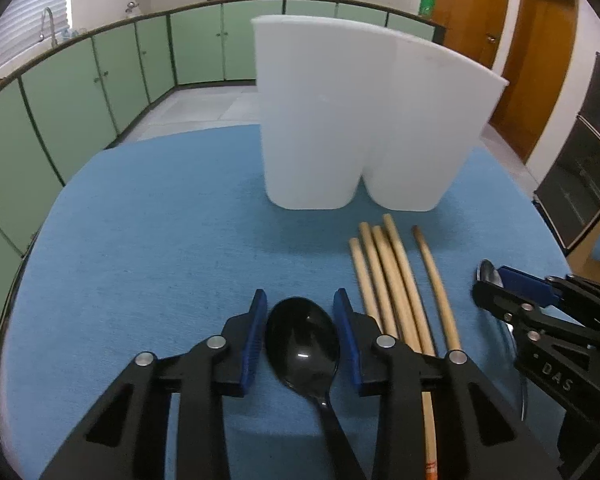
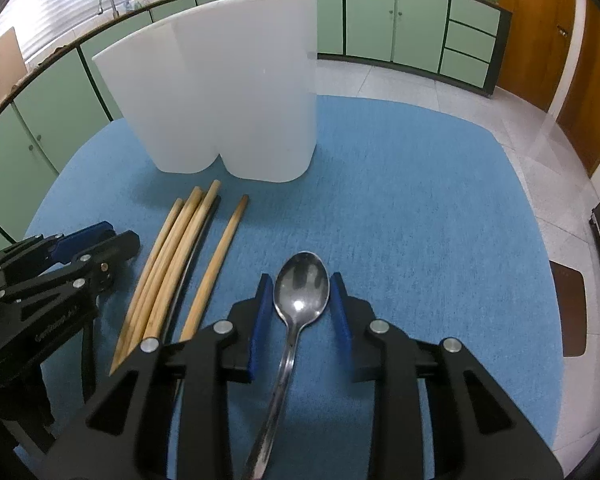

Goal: Organize utensils
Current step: 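Lift both spoons and drop them into the white utensil holder with both tools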

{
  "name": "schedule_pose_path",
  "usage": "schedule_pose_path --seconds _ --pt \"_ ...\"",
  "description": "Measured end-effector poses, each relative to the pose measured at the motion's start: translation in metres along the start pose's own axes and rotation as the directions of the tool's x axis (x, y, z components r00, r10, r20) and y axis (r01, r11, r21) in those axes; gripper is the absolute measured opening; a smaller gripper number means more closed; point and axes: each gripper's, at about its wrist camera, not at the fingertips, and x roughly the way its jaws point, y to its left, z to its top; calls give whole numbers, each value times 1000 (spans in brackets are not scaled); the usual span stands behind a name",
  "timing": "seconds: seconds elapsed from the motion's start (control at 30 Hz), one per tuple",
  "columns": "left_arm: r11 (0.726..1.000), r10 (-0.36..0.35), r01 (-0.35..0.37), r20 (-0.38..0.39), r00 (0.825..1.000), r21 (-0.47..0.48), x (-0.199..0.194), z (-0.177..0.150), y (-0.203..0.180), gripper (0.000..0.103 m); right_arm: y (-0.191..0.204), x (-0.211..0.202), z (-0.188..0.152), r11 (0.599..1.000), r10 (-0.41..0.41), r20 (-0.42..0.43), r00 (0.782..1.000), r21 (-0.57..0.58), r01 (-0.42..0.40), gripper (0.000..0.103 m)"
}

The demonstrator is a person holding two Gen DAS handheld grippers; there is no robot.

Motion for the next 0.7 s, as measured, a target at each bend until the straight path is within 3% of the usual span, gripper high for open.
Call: schedule_pose_path --seconds 0.1,0.27,0.43,0.7 --pt "1000 -18 18 32 999 3 -6 -5 -1 34 -6 -11 -4 999 24 70 997 39 -27 28" --pt "998 -61 59 180 982 14 -37 -18 2 34 -14 -42 -9 998 47 230 972 40 -57 27" --pt "997 -64 46 342 938 60 -66 -22 -2 34 -14 -67 -7 998 60 342 938 2 -64 27" --pt "996 -88 64 484 870 66 -103 -8 -9 34 -27 -106 12 993 107 466 878 -1 -121 27"
